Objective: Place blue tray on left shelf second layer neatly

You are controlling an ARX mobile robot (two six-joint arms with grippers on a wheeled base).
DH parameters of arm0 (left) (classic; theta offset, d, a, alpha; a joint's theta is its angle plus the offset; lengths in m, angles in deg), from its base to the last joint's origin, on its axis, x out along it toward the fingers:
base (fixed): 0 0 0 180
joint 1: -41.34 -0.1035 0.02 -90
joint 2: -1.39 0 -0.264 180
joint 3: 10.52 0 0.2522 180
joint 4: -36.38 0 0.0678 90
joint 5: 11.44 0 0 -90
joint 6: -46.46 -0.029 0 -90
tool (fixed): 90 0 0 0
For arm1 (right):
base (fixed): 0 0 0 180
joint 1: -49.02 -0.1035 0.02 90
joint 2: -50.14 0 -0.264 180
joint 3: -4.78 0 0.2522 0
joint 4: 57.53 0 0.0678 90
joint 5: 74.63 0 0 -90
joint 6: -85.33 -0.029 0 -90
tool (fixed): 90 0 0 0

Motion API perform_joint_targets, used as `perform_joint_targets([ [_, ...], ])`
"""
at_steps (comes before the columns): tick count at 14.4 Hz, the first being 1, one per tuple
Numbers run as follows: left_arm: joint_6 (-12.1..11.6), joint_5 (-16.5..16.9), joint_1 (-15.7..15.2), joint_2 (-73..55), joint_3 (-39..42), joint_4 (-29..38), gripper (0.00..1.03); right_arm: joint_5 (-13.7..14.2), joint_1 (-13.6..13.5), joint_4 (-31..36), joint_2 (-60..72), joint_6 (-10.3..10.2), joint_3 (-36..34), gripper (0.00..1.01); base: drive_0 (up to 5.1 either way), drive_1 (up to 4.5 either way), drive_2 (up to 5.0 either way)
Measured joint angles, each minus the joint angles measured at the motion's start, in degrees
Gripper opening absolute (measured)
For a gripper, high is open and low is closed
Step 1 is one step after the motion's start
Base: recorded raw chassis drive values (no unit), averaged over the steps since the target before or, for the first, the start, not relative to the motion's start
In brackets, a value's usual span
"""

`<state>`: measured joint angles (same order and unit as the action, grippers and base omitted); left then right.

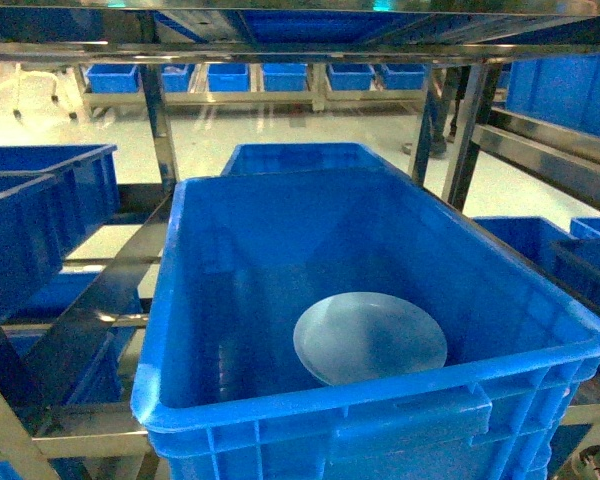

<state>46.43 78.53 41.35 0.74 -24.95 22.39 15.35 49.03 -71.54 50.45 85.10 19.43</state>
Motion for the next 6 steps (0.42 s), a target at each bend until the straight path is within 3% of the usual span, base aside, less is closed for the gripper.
perform_joint_targets([
  [3,0.0,0.0,0.0,0.0,0.0,0.0,0.98,0.0,0.0,0.0,0.0,0.0,0.0,0.99,0.0,0.0,0.0],
  [6,0.0,0.0,0.0,0.0,0.0,0.0,0.98,0.0,0.0,0.0,0.0,0.0,0.0,0.99,0.0,0.0,0.0],
])
